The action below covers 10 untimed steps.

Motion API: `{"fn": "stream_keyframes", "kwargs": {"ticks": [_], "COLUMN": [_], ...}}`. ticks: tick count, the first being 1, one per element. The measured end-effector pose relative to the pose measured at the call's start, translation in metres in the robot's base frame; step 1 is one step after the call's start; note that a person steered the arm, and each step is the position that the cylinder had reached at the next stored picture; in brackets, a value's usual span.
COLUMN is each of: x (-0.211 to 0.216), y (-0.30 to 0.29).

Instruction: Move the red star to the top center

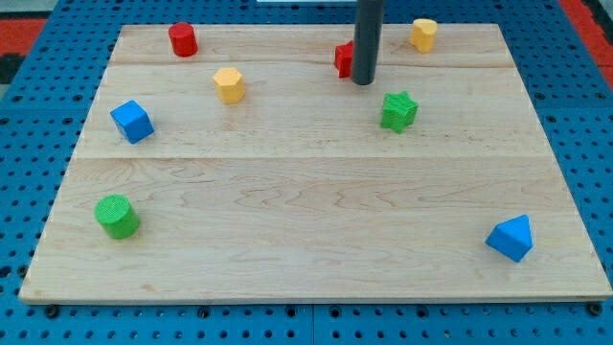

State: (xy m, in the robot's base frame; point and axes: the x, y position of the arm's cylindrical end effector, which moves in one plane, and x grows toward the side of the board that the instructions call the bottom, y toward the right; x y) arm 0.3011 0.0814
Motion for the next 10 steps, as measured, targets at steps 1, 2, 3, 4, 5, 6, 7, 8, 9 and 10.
{"fn": "stream_keyframes", "kwargs": {"ticks": [1,2,3,4,5,6,7,8,9,10], "x": [-0.014,-0.014,-0.024,-0.034,-0.033,-0.014,-0.013,-0.019,-0.028,-0.031], "y": [-0.006,0.000,0.016,-0.016,-0.052,-0.083,-0.106,-0.080,-0.079,-0.082]}}
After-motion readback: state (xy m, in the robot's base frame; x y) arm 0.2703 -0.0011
